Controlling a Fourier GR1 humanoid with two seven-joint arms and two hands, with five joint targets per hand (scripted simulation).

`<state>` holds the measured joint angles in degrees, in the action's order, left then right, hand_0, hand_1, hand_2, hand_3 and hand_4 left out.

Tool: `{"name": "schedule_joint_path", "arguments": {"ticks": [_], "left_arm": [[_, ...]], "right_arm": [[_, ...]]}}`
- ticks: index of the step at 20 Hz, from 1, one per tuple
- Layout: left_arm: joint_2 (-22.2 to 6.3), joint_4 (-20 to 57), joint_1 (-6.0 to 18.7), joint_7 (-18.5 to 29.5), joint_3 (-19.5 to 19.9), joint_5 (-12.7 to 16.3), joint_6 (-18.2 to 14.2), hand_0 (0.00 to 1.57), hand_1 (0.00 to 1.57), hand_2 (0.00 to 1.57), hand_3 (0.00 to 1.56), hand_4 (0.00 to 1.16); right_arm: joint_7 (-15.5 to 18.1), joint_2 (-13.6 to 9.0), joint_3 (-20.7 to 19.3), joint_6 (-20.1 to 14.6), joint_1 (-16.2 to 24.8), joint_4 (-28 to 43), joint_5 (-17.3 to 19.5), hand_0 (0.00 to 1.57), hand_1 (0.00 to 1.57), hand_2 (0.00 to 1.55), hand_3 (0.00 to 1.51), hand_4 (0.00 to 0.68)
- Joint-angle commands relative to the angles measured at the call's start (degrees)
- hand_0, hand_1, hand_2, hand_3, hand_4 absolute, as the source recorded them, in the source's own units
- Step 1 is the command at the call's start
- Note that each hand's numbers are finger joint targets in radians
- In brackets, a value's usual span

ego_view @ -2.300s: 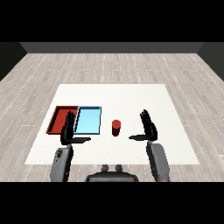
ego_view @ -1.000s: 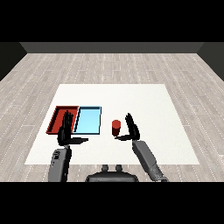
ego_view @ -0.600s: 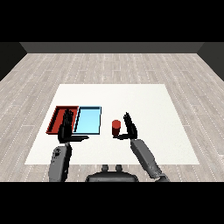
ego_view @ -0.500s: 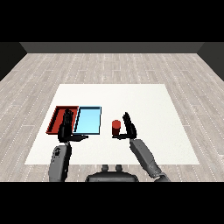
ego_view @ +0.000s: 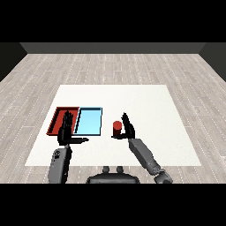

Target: Pick the red can and put it in the red box

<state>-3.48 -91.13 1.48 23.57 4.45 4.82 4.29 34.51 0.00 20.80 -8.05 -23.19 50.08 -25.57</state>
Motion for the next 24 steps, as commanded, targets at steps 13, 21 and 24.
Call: {"name": "schedule_joint_path", "arguments": {"ticks": [13, 21, 24], "left_arm": [[1.7, -6.1, -3.1, -3.5, -2.5, -1.5, -2.2, 0.00, 0.00, 0.00, 0.00, 0.00], [1.9, 2.2, 0.5, 1.0, -1.9, -3.1, -2.3, 0.00, 0.00, 0.00, 0.00, 0.00], [1.8, 5.2, 3.4, 2.2, -1.2, -2.5, -2.0, 0.00, 0.00, 0.00, 0.00, 0.00]], "right_arm": [[1.6, 0.0, 8.1, -2.4, -0.8, 0.8, -7.5, 0.00, 0.00, 0.00, 0.00, 0.000], [-1.7, 0.0, 6.6, -6.2, -6.1, -2.7, -6.4, 0.00, 0.00, 0.00, 0.00, 0.000], [-3.0, 0.0, 9.4, -10.0, -8.1, -4.6, -9.8, 0.00, 0.00, 0.00, 0.00, 0.000]]}}
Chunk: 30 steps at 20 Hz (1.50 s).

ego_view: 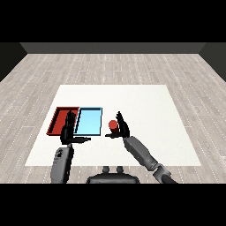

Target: Pick the red can and put it in the red box

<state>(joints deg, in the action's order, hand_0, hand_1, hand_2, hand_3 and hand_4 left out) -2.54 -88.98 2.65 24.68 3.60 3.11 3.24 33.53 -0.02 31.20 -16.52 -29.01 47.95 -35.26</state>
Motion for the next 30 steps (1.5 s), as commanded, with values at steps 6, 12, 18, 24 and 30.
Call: {"name": "schedule_joint_path", "arguments": {"ticks": [6, 12, 18, 24, 30], "left_arm": [[-2.5, -3.9, -3.6, -1.0, 1.8, 2.1, 2.3, 0.00, 0.00, 0.00, 0.00, 0.00], [0.6, -3.6, -1.5, -0.9, -1.3, -2.0, -2.0, 0.00, 0.00, 0.00, 0.00, 0.00], [-0.6, -6.3, -3.5, -2.5, -0.9, 0.0, 0.5, 0.00, 0.00, 0.00, 0.00, 0.00], [0.2, -4.8, -0.8, -4.1, -1.0, -1.0, -1.5, 0.00, 0.00, 0.00, 0.00, 0.00], [-2.3, -4.0, -2.4, -0.4, 0.3, 0.7, 2.4, 0.00, 0.00, 0.00, 0.00, 0.00]], "right_arm": [[-5.1, 0.0, -1.5, -9.3, -3.0, -4.3, 1.0, 1.57, 1.57, 1.51, 1.46, 0.584], [-9.9, -1.1, 0.4, -12.3, -1.6, -1.3, 3.4, 1.57, 1.57, 1.49, 1.43, 0.570], [-11.2, 0.0, -2.1, -12.4, -3.1, -2.6, 5.6, 1.57, 1.57, 1.49, 1.43, 0.577], [-5.2, 0.0, -3.9, -9.1, -2.1, -5.7, 5.6, 1.57, 1.57, 1.49, 1.42, 0.591], [-10.6, -0.1, -3.8, -13.5, 0.8, 7.0, 12.3, 1.57, 1.57, 1.48, 1.41, 0.604]]}}
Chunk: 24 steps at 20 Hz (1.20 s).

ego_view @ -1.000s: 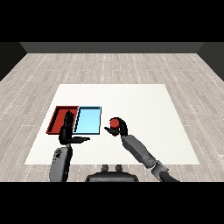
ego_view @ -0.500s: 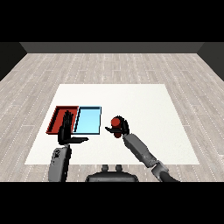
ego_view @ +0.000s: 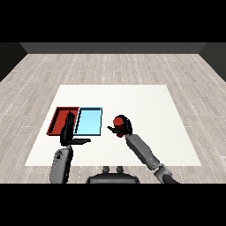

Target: Pick the red can and put it in the red box

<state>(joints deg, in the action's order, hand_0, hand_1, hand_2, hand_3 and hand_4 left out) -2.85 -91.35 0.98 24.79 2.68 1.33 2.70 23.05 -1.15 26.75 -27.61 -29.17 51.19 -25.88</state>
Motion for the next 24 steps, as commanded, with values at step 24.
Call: {"name": "schedule_joint_path", "arguments": {"ticks": [24], "left_arm": [[2.8, -1.8, 6.2, -11.9, -16.3, -1.3, -2.0, 0.00, 0.00, 0.00, 0.00, 0.00]], "right_arm": [[-18.3, -5.5, -3.8, -5.4, 4.0, 39.2, 18.8, 1.57, 1.57, 1.46, 1.40, 0.624]]}}
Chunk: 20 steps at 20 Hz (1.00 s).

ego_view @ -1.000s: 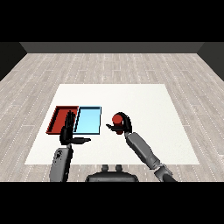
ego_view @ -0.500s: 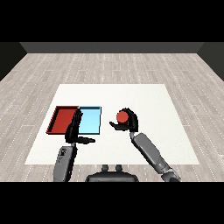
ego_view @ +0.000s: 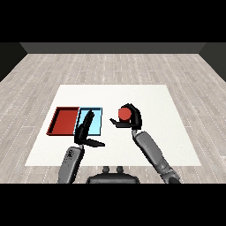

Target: Pick the red can and put it in the red box

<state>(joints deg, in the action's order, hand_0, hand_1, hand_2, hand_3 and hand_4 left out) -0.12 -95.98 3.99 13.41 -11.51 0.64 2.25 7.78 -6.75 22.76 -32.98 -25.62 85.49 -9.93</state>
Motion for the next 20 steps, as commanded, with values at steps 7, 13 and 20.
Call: {"name": "schedule_joint_path", "arguments": {"ticks": [7, 13, 20], "left_arm": [[0.1, -0.4, 5.0, -6.5, -4.5, 3.5, -1.6, 0.00, 0.00, 0.00, 0.00, 0.00], [0.1, 6.0, 4.7, -1.8, -11.3, 3.9, -5.7, 0.00, 0.00, 0.00, 0.00, 0.00], [0.1, 13.7, 10.3, -2.9, -12.8, 7.4, -9.0, 0.00, 0.00, 0.00, 0.00, 0.00]], "right_arm": [[1.5, 3.1, -5.2, 5.5, -1.9, 0.7, 3.8, 1.57, 1.57, 1.48, 1.43, 0.656], [4.2, 5.6, -3.6, 6.4, 4.2, 5.0, 6.7, 1.57, 1.57, 1.48, 1.42, 0.650], [-1.9, 6.7, -1.9, 6.2, 4.8, 8.5, 11.4, 1.57, 1.57, 1.48, 1.41, 0.648]]}}
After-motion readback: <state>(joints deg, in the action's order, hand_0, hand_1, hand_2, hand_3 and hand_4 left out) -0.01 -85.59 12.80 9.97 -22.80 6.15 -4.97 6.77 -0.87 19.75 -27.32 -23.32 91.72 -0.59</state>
